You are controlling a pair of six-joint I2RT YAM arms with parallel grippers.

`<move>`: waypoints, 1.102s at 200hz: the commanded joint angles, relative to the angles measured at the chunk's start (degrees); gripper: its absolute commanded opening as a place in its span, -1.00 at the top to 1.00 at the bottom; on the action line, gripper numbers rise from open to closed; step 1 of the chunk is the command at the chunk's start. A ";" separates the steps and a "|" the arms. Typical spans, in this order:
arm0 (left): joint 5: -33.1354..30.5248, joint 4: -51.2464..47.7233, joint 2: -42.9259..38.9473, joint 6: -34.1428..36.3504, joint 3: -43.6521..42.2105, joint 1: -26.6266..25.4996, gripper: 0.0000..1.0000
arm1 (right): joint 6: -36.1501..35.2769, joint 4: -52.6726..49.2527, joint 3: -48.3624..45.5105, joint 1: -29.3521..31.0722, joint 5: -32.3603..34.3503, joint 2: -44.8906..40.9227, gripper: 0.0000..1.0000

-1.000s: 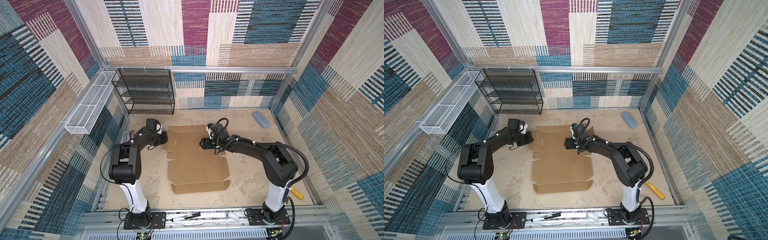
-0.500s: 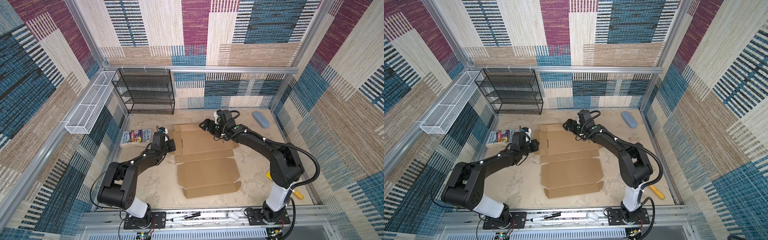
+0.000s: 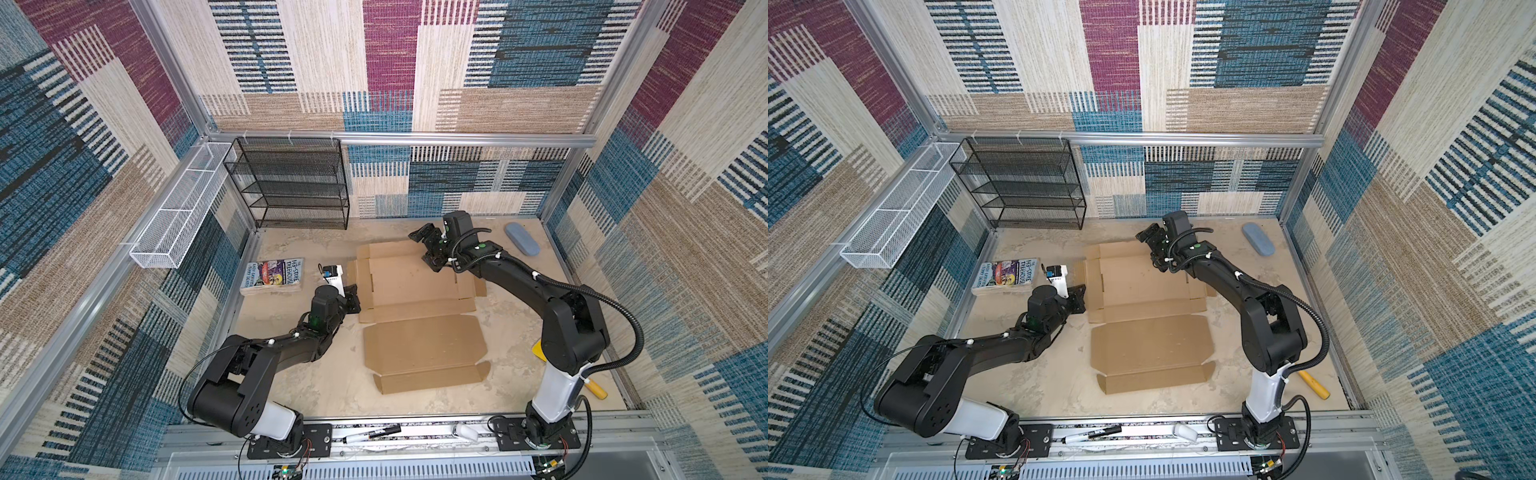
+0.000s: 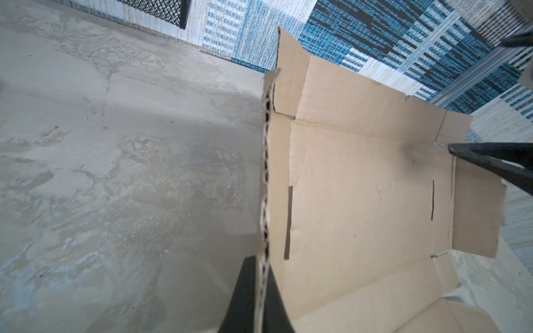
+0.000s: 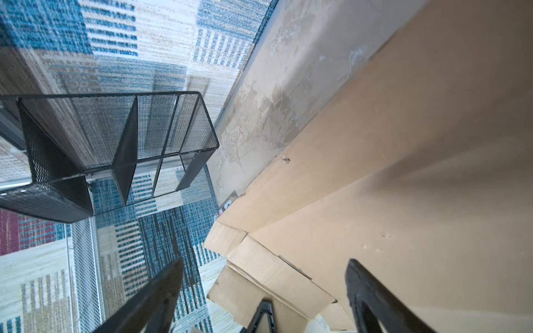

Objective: Fold the paper box

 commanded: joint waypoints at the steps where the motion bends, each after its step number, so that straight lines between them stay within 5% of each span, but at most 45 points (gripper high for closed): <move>1: -3.23 10.34 -0.01 1.93 -1.87 -1.25 1.00 | 6.28 -1.90 0.35 -0.12 2.32 0.17 -0.78; 119: -5.94 16.43 -4.24 7.47 -7.11 -6.21 1.00 | 9.07 -4.37 3.14 -0.12 5.47 -0.07 -0.73; 220: -8.28 20.16 -1.96 9.17 -7.77 -8.95 1.00 | 8.58 -3.15 1.15 -0.03 6.10 0.00 -0.44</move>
